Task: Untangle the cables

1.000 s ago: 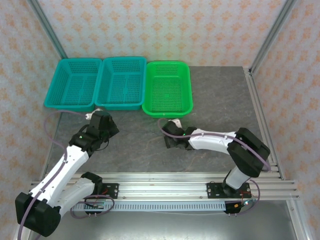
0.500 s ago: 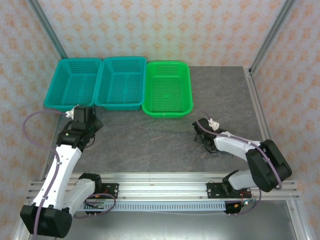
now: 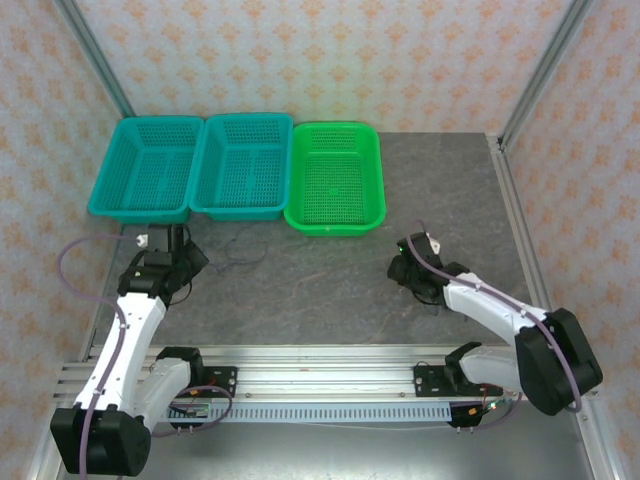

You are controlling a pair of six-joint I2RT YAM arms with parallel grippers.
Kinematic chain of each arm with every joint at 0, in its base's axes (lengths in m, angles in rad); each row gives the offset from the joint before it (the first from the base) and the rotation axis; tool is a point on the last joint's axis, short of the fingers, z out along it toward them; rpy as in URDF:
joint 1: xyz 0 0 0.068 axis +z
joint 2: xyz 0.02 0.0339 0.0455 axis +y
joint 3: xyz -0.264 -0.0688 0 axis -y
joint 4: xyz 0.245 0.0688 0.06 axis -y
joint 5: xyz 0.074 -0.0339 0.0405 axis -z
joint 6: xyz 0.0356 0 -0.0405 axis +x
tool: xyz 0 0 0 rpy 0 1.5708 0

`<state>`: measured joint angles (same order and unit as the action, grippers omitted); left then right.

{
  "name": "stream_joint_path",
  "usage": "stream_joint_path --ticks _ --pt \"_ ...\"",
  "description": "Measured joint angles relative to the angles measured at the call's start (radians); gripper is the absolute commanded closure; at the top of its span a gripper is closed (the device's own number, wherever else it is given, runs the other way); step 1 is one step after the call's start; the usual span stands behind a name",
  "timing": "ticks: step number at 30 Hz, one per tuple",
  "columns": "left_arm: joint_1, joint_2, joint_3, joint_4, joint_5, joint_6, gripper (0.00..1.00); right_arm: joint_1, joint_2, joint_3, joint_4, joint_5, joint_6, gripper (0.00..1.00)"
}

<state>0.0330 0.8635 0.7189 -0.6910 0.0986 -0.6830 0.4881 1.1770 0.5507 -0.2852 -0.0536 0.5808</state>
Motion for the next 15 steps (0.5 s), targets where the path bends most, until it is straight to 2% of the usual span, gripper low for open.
stream_joint_path --ticks 4,7,11,15 --pt "-0.005 -0.021 -0.004 0.031 0.083 -0.005 1.0 0.098 -0.058 0.048 0.02 -0.06 -0.051 0.45" --pt "-0.048 -0.039 0.037 0.034 0.132 -0.016 1.0 0.167 -0.064 0.11 0.059 -0.113 -0.082 0.43" --pt "-0.143 -0.035 0.18 0.048 0.169 -0.032 1.0 0.194 -0.064 0.169 0.101 -0.158 -0.1 0.4" --pt "-0.203 0.029 0.412 0.089 0.206 -0.045 1.0 0.194 -0.064 0.185 0.114 -0.165 -0.108 0.38"
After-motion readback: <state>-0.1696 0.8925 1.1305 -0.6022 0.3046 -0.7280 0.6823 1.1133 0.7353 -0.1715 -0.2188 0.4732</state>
